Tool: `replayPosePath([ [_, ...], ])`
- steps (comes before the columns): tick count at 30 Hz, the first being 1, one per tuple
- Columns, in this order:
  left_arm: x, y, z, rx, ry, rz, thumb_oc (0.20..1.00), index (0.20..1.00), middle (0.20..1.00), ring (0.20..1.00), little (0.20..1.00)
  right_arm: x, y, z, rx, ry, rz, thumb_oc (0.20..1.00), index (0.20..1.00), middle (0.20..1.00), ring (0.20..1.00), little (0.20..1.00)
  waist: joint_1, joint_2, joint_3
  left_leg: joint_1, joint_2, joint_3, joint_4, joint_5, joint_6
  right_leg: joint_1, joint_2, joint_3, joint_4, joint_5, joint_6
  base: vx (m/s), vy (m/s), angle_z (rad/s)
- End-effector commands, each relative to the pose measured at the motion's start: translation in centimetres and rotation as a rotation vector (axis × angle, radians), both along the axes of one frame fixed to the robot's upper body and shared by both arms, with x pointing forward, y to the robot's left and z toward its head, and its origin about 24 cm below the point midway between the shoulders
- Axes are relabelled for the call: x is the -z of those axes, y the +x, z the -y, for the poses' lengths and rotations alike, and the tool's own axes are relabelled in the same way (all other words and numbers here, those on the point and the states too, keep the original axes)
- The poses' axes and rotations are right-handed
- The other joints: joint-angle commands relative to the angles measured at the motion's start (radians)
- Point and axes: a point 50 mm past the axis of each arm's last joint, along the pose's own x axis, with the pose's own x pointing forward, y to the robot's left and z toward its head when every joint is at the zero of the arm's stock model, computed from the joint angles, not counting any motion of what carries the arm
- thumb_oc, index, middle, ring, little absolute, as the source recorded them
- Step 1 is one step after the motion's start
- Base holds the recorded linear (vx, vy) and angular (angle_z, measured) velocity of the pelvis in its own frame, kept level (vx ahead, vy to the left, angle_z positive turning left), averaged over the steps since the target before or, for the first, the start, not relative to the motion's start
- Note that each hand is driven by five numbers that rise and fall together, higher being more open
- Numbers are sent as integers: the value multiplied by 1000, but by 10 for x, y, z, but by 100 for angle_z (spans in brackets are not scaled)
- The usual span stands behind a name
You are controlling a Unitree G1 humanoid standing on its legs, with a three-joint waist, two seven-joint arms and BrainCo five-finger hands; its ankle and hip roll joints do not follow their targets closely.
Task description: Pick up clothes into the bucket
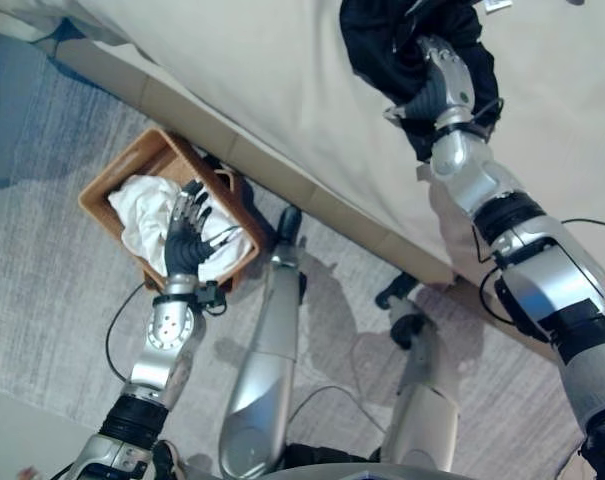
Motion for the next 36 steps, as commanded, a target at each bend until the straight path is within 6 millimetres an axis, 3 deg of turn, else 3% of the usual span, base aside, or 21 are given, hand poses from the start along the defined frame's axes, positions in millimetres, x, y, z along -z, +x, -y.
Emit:
replayPosePath([
  [1,-23,-8,13,58,-12,136,1000,1000,1000,1000,1000,-14,-2,33,146,-50,6,1000,1000,1000,1000,1000,49,51,-18,-71,-22,31,43,-33,3,46,2,36,58,-29,74,4,22,6],
  [10,-23,-8,16,59,-7,136,1000,1000,1000,1000,1000,-38,-13,71,297,-26,92,1000,1000,1000,1000,1000,37,66,-18,-79,-20,37,42,-27,-3,26,-12,35,68,-35,73,-4,30,6],
  [20,-25,-9,15,31,-13,141,1000,1000,1000,1000,1000,-56,-22,84,330,82,221,1000,1000,1000,1000,1000,13,58,-18,-59,-7,47,26,-23,-12,42,-11,36,47,-26,74,0,0,0],
  [28,-25,-7,17,46,-11,142,1000,1000,1000,1000,1000,-75,-28,95,374,47,250,1000,1000,1000,1000,1000,4,49,-18,-48,-1,56,20,-21,-11,45,-5,48,34,-16,76,-1,0,0],
  [29,-25,-7,17,46,-12,142,1000,1000,1000,1000,1000,-73,-28,95,377,35,230,918,918,918,918,918,4,49,-18,-48,-1,57,18,-21,-11,44,-5,48,32,-15,76,-11,1,-5],
  [31,-25,-7,17,54,-15,137,1000,1000,1000,1000,1000,-66,-26,100,390,18,163,200,200,200,200,200,2,48,-18,-44,-1,59,11,-19,-10,48,-6,45,28,-15,78,-8,-11,-5],
  [36,-23,-7,16,52,-19,131,1000,1000,1000,1000,1000,-56,-24,103,388,50,113,200,200,200,200,200,0,50,-18,-41,-1,63,9,-18,-10,54,-7,42,24,-13,79,0,0,0],
])
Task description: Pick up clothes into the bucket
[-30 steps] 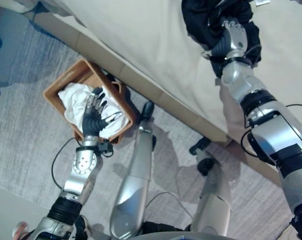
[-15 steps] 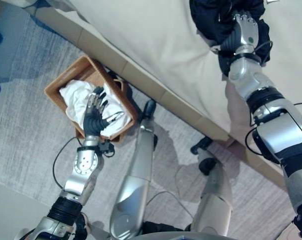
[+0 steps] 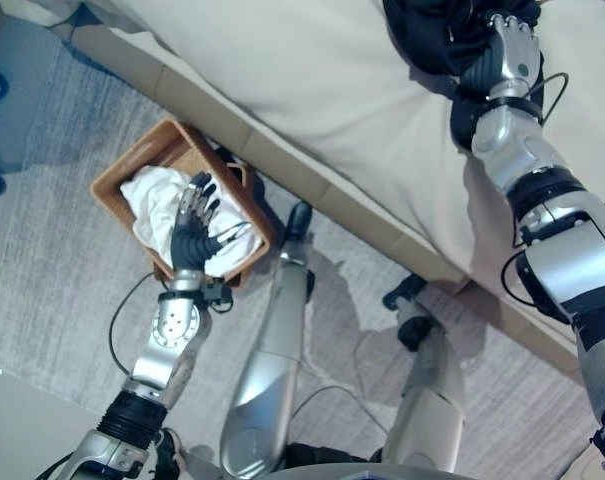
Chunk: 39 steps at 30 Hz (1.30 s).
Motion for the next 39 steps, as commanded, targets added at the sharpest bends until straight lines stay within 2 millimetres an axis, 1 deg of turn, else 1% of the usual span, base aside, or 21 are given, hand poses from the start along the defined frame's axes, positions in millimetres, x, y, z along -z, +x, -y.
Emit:
replayPosePath([
  [1,-16,-6,3,9,-31,106,1000,1000,1000,1000,1000,-21,-17,60,202,54,18,200,200,200,200,200,-13,49,-17,-13,9,51,-6,-19,-12,80,12,38,16,-10,67,0,0,0],
  [3,-15,-6,3,8,-34,105,1000,1000,1000,1000,1000,-20,-16,59,192,64,15,200,200,200,200,200,-13,48,-17,-12,8,50,-8,-18,-12,82,13,38,13,-9,67,0,0,0],
  [8,-14,-5,0,-10,-42,103,1000,1000,1000,1000,1000,-18,-13,49,128,93,23,200,200,200,200,200,-16,39,-17,-3,12,50,-12,-18,-12,92,16,35,1,0,69,0,0,0],
  [14,-13,-3,-4,-41,-57,98,1000,1000,1000,1000,1000,-14,-9,19,-74,193,75,200,200,200,200,200,-31,11,-17,38,33,51,-31,-14,-14,135,34,35,-33,15,69,-12,-16,-5],
  [15,-13,-3,-4,-40,-56,97,1000,1000,1000,1000,1000,-14,-9,19,-73,194,73,200,200,200,200,200,-30,10,-17,40,33,51,-33,-13,-14,137,35,35,-35,16,69,-26,-28,-6],
  [16,-12,-2,-5,-48,-60,96,1000,1000,1000,1000,1000,-12,-12,9,-169,233,102,200,200,200,200,200,-40,-4,-17,62,39,52,-45,-9,-16,160,43,34,-56,24,71,-30,-25,-8],
  [18,-11,-2,-7,-54,-65,89,1000,1000,1000,1000,1000,-13,-16,-7,-286,252,133,200,200,200,200,200,-50,-15,-17,84,46,57,-59,-4,-19,179,49,37,-68,30,72,-32,-28,-8],
  [19,-9,-2,-8,-60,-65,81,1000,1000,1000,1000,1000,-9,-18,-11,-325,288,144,200,200,200,200,200,-53,-21,-17,99,48,58,-65,-2,-20,191,50,36,-73,31,72,-26,-23,-10],
  [23,1,0,-11,-73,-72,34,1000,1000,1000,1000,1000,20,-25,-31,-466,318,100,200,200,200,200,200,-63,-46,-17,162,59,61,-104,11,-22,249,61,33,-109,44,71,-22,-32,-10],
  [24,1,0,-11,-73,-72,34,1000,1000,1000,1000,1000,20,-25,-31,-466,318,100,200,200,200,200,200,-63,-46,-17,162,59,61,-104,11,-22,249,61,33,-109,44,71,-15,-53,-14],
  [25,5,1,-13,-80,-73,18,1000,1000,1000,1000,1000,43,-29,-35,-505,343,54,200,200,200,200,200,-66,-53,-17,201,65,62,-129,20,-24,289,66,25,-127,47,73,-12,-50,-9],
  [27,5,2,-15,-87,-71,18,1000,1000,1000,1000,1000,65,-32,-41,-532,352,-8,200,200,200,200,200,-70,-58,-17,235,70,65,-143,24,-24,320,68,24,-141,48,73,-3,-32,-2],
  [28,5,2,-16,-87,-70,16,1000,1000,1000,1000,1000,66,-32,-41,-532,353,-10,200,200,200,200,200,-70,-59,-17,238,71,65,-145,24,-24,323,69,23,-143,49,73,4,-31,5],
  [29,6,2,-18,-98,-62,17,1000,1000,1000,1000,1000,87,-37,-49,-561,357,-61,200,200,200,200,200,-72,-62,-17,260,72,67,-153,26,-24,346,70,23,-151,49,73,-5,-22,4],
  [31,8,3,-20,-110,-65,10,1000,1000,1000,1000,1000,107,-41,-57,-587,360,-120,200,200,200,200,200,-76,-67,-17,285,77,70,-165,27,-22,361,73,26,-160,52,74,-4,-14,2],
  [32,9,3,-20,-114,-64,7,1000,1000,1000,1000,1000,122,-44,-63,-600,356,-168,200,200,200,200,200,-80,-70,-17,299,79,71,-176,31,-21,370,75,29,-167,55,74,-76,12,-2],
  [33,8,3,-20,-112,-63,11,1000,1000,1000,1000,1000,120,-44,-63,-600,356,-163,200,200,200,200,200,-79,-70,-17,282,75,75,-183,61,-14,357,72,19,-177,79,63,-73,16,-5],
  [36,11,4,-19,-117,-69,0,1000,1000,1000,1000,1000,140,-48,-68,-608,385,-217,200,200,200,200,200,-85,-70,-17,303,77,81,-193,63,-12,370,71,23,-182,80,62,-23,9,-6],
  [37,11,4,-19,-117,-69,0,1000,1000,1000,1000,1000,140,-48,-68,-608,385,-217,200,200,200,200,200,-85,-70,-17,303,77,81,-193,63,-12,370,71,23,-182,80,62,11,-6,-3],
  [38,13,5,-19,-130,-78,-7,1000,1000,1000,1000,1000,155,-52,-72,-610,406,-259,200,200,200,200,200,-92,-71,-17,319,83,84,-196,61,-10,381,74,31,-184,79,63,12,-6,-7],
  [39,13,5,-19,-130,-78,-7,1000,1000,1000,1000,1000,155,-52,-72,-610,406,-259,200,200,200,200,200,-92,-71,-17,320,83,84,-196,61,-10,382,74,31,-185,79,63,22,-18,-12],
])
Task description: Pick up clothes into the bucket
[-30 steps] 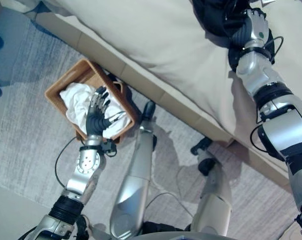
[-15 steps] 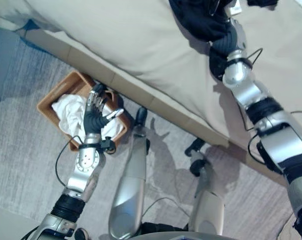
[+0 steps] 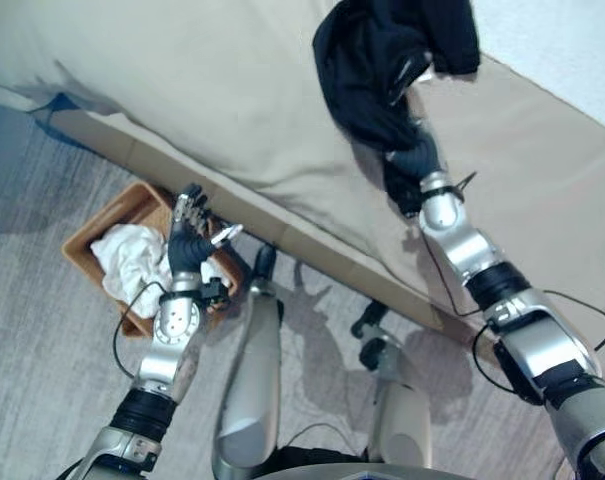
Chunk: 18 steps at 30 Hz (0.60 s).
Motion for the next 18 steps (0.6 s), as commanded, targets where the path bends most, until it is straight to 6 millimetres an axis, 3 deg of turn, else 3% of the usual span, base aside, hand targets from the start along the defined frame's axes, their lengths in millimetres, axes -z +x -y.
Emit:
replayPosePath([
  [1,-4,-5,-7,-58,-26,58,1000,1000,1000,1000,1000,16,-16,1,-53,-12,9,200,200,200,200,200,-4,6,-13,-10,13,32,-79,64,-7,51,-20,30,37,2,66,10,-17,-17],
  [11,-1,-6,-6,-69,-18,57,1000,1000,1000,1000,1000,39,-36,2,-94,41,-28,200,200,200,200,200,-22,-4,-13,28,20,30,-111,74,-13,81,-14,29,25,-1,68,2,-14,-7],
  [18,0,-5,-10,-80,3,55,1000,1000,1000,1000,1000,14,-45,20,-75,233,94,200,200,200,200,200,-29,-2,-13,82,25,35,-161,95,-19,120,-10,25,2,10,74,3,-8,3],
])
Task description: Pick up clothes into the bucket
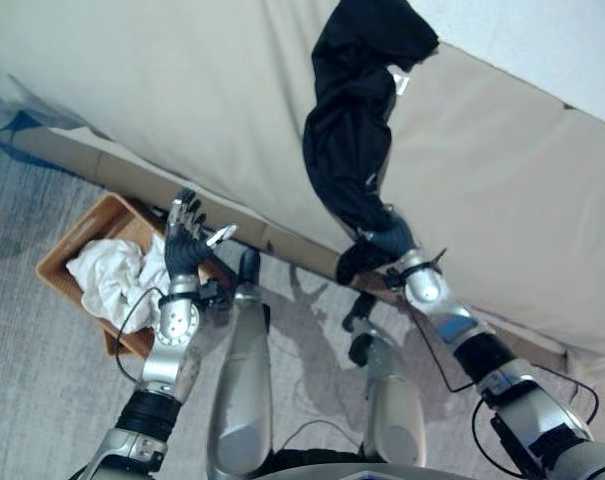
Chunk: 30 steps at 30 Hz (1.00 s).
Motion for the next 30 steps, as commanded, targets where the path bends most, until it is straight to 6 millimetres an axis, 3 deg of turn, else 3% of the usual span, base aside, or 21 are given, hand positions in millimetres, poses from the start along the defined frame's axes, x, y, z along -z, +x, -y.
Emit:
replayPosePath([
  [1,-10,-4,-3,-21,42,83,1000,1000,1000,1000,1000,-54,-2,19,-6,162,241,200,200,200,200,200,6,1,-13,40,2,27,-107,85,-18,87,-43,23,55,-11,77,0,0,0],
  [8,-3,-3,-5,15,85,46,1000,1000,1000,1000,1000,-99,-23,38,-163,377,384,200,200,200,200,200,-7,-6,-36,129,10,36,-140,86,-19,166,-35,28,17,0,83,40,-12,-4],
  [13,-1,-2,-8,22,145,29,1000,1000,1000,1000,1000,-115,-34,48,-218,420,440,200,200,200,200,200,-20,-11,-80,178,17,44,-156,80,-22,212,-29,31,-13,5,85,76,-7,-2],
  [17,-6,6,-9,33,291,24,1000,1000,1000,1000,1000,-133,-39,48,-312,400,472,200,200,200,200,200,-43,-19,-143,245,27,55,-179,75,-21,266,-21,42,-52,15,87,87,-8,-8],
  [22,-15,14,-5,55,335,45,1000,1000,1000,1000,1000,-148,-42,37,-414,356,487,200,200,200,200,200,-61,-22,-195,302,34,67,-203,69,-23,312,-10,52,-95,23,87,75,-8,-9],
  [25,-33,23,5,92,396,117,1000,1000,1000,1000,1000,-161,-44,19,-530,265,481,200,200,200,200,200,-72,-21,-243,361,43,84,-227,61,-27,353,1,66,-135,30,88,69,-2,-17],
  [30,-53,35,36,224,470,197,1000,1000,1000,1000,1000,-167,-44,-4,-656,180,434,200,200,200,200,200,-88,-20,-311,432,46,106,-260,56,-25,400,12,80,-170,38,92,79,-5,-13],
])
